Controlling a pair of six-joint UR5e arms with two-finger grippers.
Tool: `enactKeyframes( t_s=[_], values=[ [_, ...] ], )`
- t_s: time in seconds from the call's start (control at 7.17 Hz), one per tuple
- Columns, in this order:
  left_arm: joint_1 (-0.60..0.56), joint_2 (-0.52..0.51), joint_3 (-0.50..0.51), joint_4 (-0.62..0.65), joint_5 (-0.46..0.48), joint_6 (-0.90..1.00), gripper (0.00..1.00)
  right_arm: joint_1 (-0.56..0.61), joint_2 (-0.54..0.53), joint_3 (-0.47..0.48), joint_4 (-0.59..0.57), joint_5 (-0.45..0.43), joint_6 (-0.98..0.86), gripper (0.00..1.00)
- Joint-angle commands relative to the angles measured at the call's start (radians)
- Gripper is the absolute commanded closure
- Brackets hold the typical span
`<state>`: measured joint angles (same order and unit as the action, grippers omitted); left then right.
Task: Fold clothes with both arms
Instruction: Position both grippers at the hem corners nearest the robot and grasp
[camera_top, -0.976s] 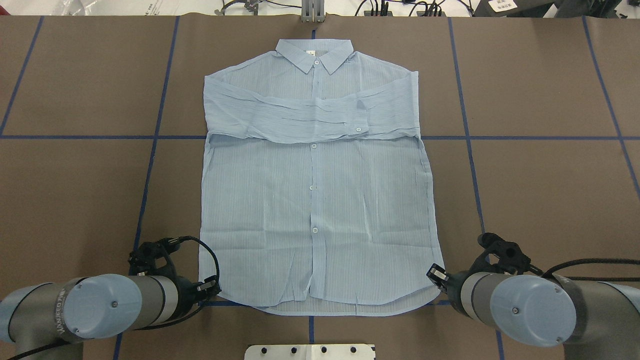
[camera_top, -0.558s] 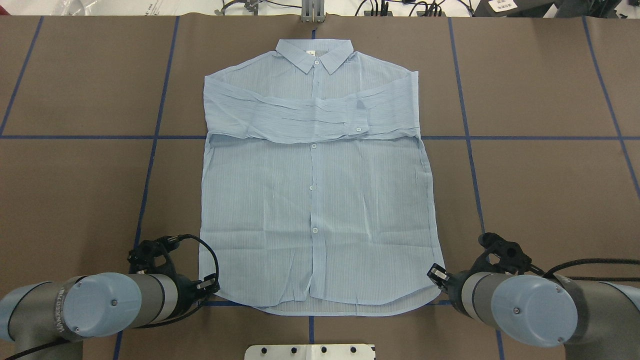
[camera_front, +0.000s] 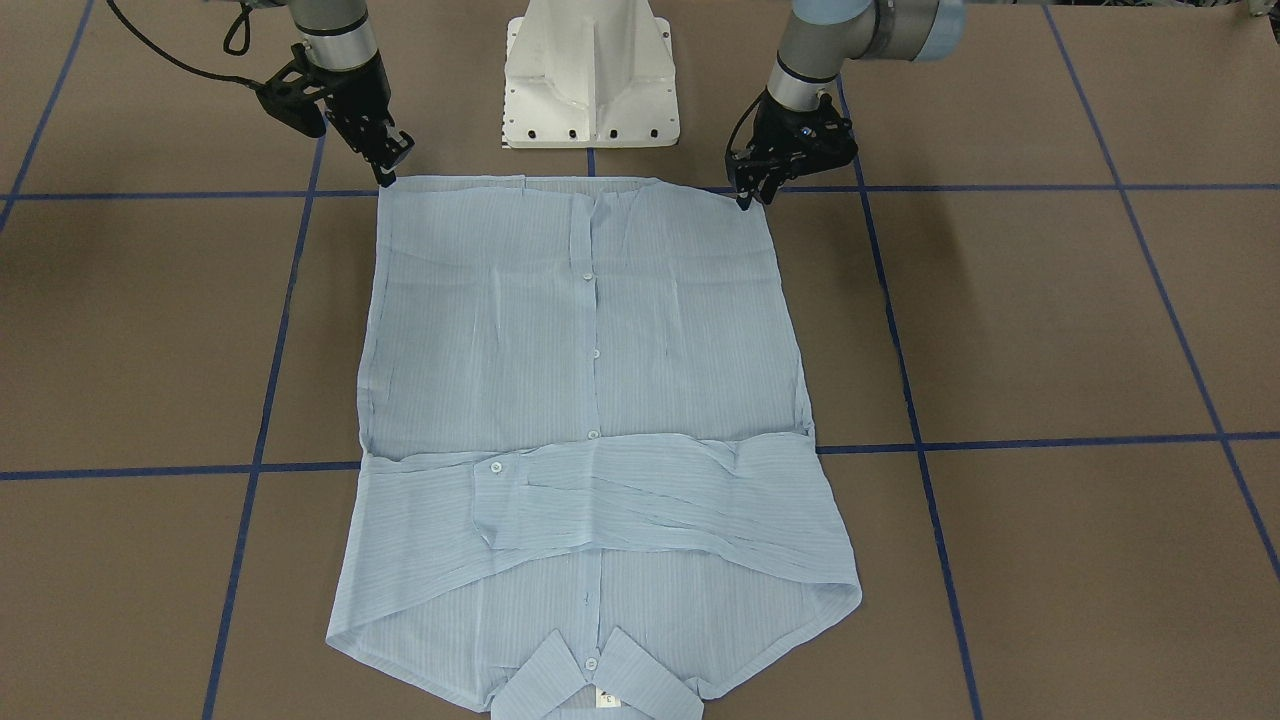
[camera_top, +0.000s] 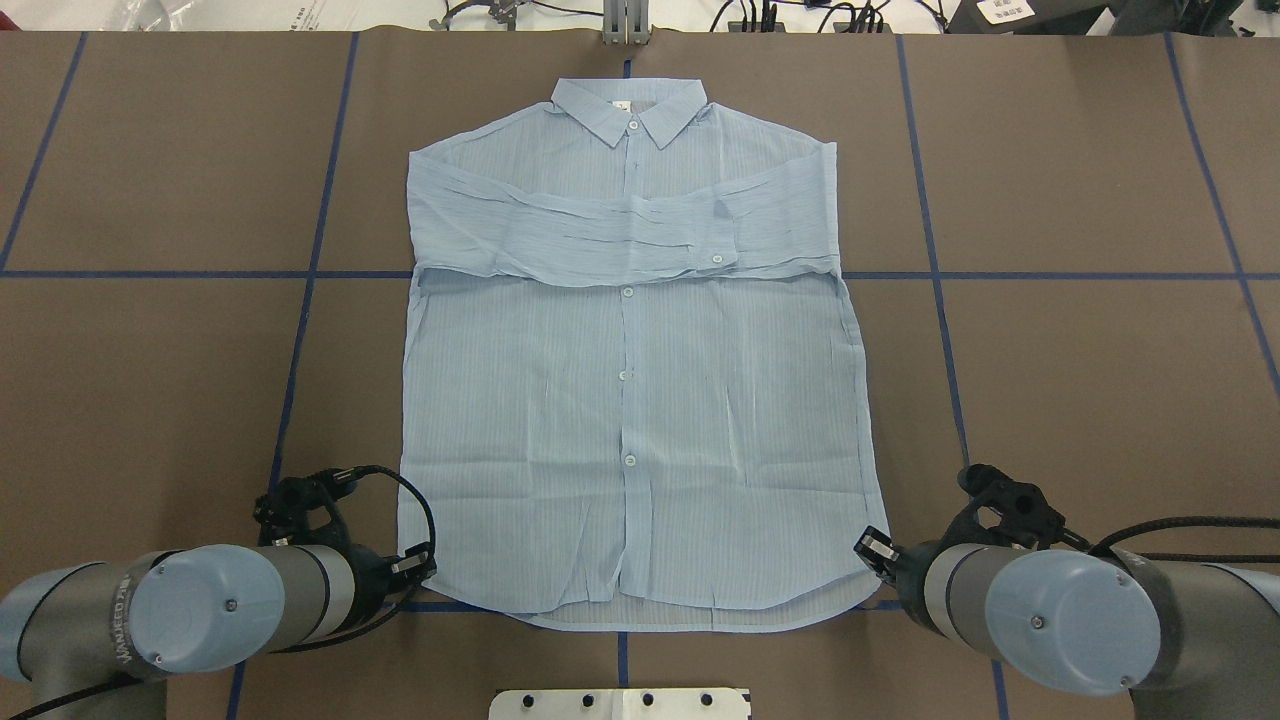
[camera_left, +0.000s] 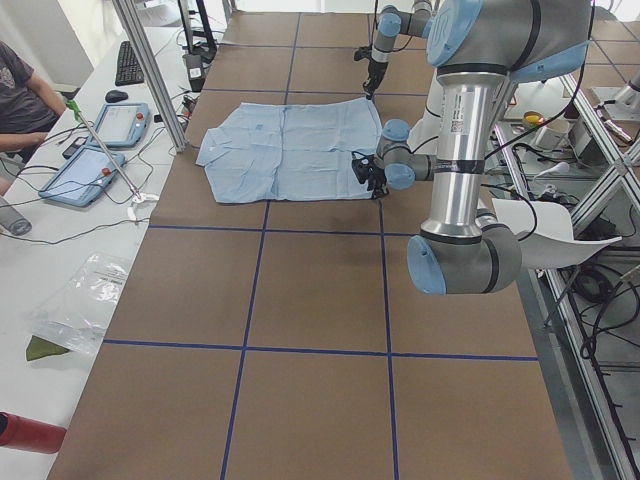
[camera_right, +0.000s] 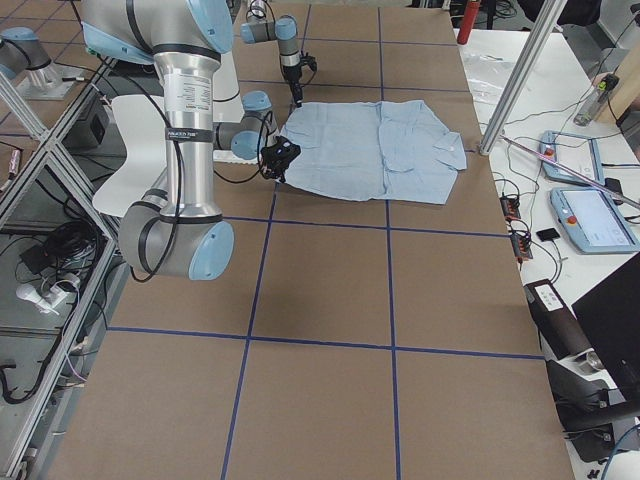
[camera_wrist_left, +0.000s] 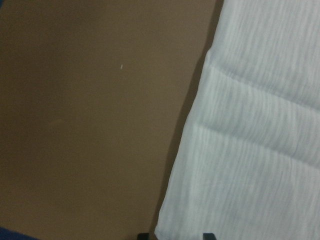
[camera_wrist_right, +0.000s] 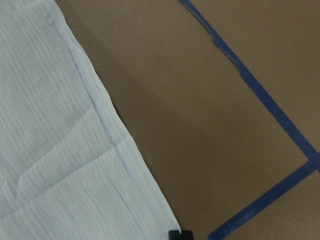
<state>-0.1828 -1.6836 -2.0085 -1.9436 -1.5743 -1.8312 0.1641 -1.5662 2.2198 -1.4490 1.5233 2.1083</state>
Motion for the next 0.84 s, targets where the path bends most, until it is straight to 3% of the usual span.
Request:
enactKeyframes(
  t_s=[0.0, 0.28, 0.56, 0.7],
  values=[
    [0.0, 0.002, -0.003, 0.0, 0.0, -0.002, 1.0, 0.0, 0.0, 0.001, -0.001, 0.0, 0.001, 1.0],
    [-0.009, 0.011, -0.033, 0.005, -0.003, 0.0, 1.0, 0.0, 0.0, 0.001, -0.002, 0.0, 0.001, 1.0],
    [-0.011, 0.002, -0.175, 0.151, -0.009, 0.001, 1.0, 0.0, -0.023, 0.075, -0.005, 0.0, 0.004, 1.0],
    [-0.011, 0.002, -0.226, 0.167, -0.009, 0.001, 1.0, 0.009, -0.029, 0.11, -0.005, -0.009, 0.007, 1.0]
  ],
)
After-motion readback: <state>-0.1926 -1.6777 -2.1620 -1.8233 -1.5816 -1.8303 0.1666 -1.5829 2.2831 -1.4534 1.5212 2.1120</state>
